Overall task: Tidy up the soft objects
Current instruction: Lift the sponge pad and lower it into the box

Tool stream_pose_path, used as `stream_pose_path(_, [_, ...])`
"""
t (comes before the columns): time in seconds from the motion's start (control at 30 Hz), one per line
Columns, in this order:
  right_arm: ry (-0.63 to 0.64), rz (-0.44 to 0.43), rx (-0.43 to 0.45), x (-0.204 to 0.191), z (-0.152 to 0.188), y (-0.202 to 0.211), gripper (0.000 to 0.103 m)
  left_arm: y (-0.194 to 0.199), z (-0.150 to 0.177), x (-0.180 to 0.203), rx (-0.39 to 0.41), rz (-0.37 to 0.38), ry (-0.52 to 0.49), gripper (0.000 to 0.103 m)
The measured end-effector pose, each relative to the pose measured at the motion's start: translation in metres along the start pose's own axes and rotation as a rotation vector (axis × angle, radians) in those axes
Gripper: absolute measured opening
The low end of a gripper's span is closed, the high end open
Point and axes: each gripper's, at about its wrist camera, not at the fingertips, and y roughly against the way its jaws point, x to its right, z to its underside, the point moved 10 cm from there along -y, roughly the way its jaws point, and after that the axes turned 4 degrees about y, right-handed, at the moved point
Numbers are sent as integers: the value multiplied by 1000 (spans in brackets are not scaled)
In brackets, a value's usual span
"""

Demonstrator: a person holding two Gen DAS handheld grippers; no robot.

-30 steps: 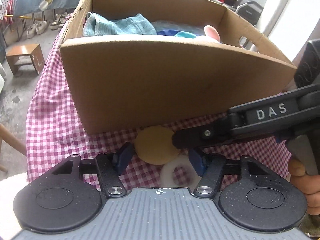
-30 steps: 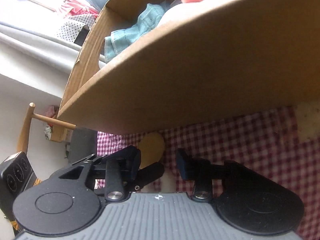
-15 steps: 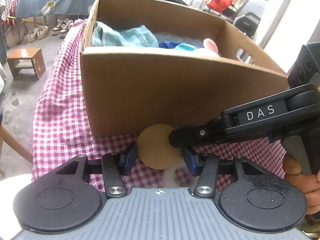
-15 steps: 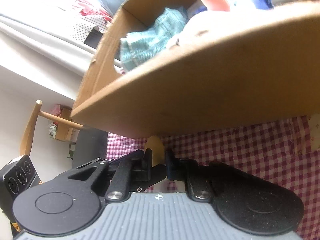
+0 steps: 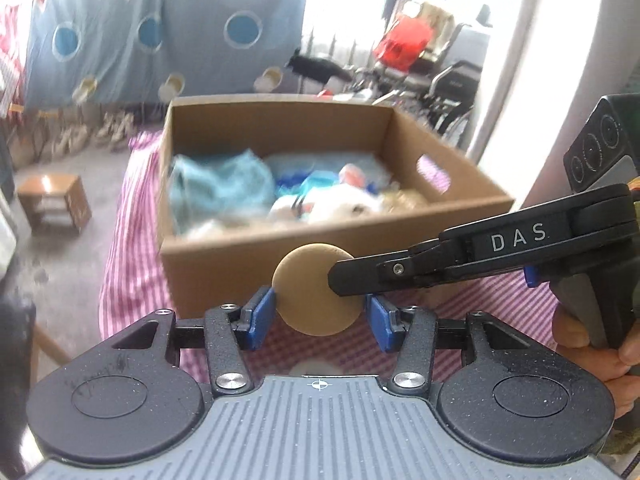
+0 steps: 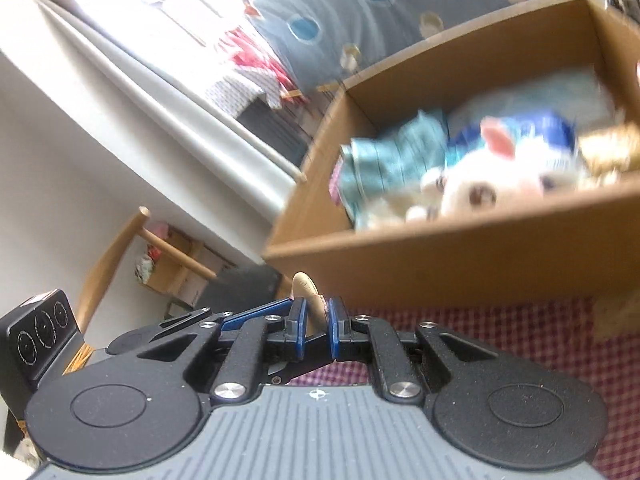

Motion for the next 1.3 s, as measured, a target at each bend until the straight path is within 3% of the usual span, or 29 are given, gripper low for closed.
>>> stream_pose_path(0.2, [53, 22, 117, 5, -38, 52, 13, 7, -37, 35, 62, 58, -71, 50])
stream_pose_path(0.4, [110, 121, 167, 34, -77, 97, 13, -15, -79, 80, 106, 157, -140, 50])
stream_pose_path(0.57, [134, 224, 109, 75, -99, 108, 10, -52, -97, 113, 102, 244, -168, 50])
stream_pose_path(0.83, [175, 348, -49, 134, -113, 91, 5, -116, -96, 154, 7, 346, -166, 50])
stream_pose_path(1.03, [185, 369, -68, 144, -122, 95, 5, -132, -89, 153, -33, 344, -148, 54])
stream_pose_path(1.3, [194, 343, -90, 139, -134, 84, 8, -88, -91, 111, 50, 259, -161, 69])
